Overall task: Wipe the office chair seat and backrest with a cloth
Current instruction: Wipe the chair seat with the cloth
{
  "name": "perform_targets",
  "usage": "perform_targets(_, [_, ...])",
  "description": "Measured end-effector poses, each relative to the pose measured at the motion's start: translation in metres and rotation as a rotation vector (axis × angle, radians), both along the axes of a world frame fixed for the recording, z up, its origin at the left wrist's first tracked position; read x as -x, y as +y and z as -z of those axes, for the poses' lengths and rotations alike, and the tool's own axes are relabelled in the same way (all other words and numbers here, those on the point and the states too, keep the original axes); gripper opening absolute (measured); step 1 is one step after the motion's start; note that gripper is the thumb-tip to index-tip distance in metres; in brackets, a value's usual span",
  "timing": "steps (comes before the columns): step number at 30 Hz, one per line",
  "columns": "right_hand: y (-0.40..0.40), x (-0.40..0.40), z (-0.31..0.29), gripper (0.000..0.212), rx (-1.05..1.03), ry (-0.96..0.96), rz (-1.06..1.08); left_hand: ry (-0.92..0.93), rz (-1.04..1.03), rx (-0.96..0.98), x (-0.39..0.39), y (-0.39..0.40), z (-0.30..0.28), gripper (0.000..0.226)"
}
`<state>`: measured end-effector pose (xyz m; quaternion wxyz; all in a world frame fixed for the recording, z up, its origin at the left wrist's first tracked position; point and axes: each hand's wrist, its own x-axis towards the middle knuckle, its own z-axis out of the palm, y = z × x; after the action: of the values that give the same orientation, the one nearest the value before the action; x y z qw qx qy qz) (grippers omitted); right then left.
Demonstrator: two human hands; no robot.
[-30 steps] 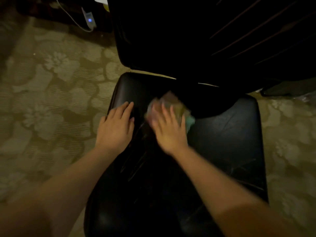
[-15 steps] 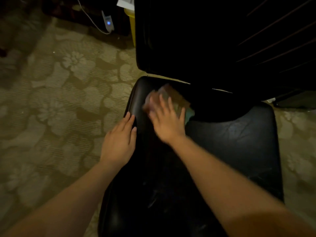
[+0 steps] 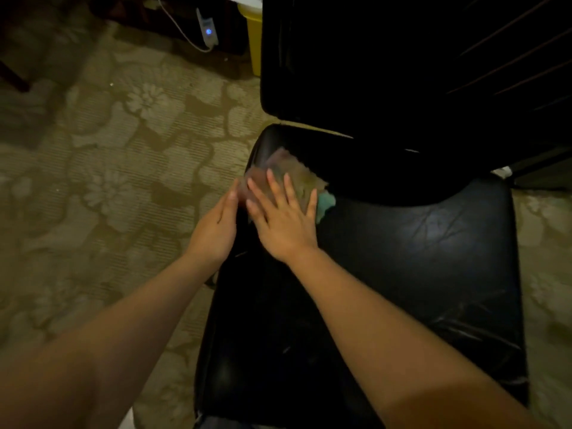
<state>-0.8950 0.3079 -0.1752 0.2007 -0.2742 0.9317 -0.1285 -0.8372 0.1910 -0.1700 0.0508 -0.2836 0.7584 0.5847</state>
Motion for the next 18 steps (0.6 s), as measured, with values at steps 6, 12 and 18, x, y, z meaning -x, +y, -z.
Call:
perform_targets(6, [0.041, -0.12, -0.003, 0.047, 0.076, 0.107, -0.268, -0.111, -0.127, 0.066, -0.058, 0.012, 0.001, 0.045])
perform_targets(12, [0.002, -0.026, -0.009, 0.046, -0.064, 0.101, -0.291, -0.108, -0.087, 0.191, -0.092, 0.04, -0.007, 0.053])
perform_targets(18, [0.025, -0.069, -0.011, 0.057, -0.022, 0.005, -0.466, -0.268, 0.069, 0.253, -0.15, 0.066, 0.012, 0.105])
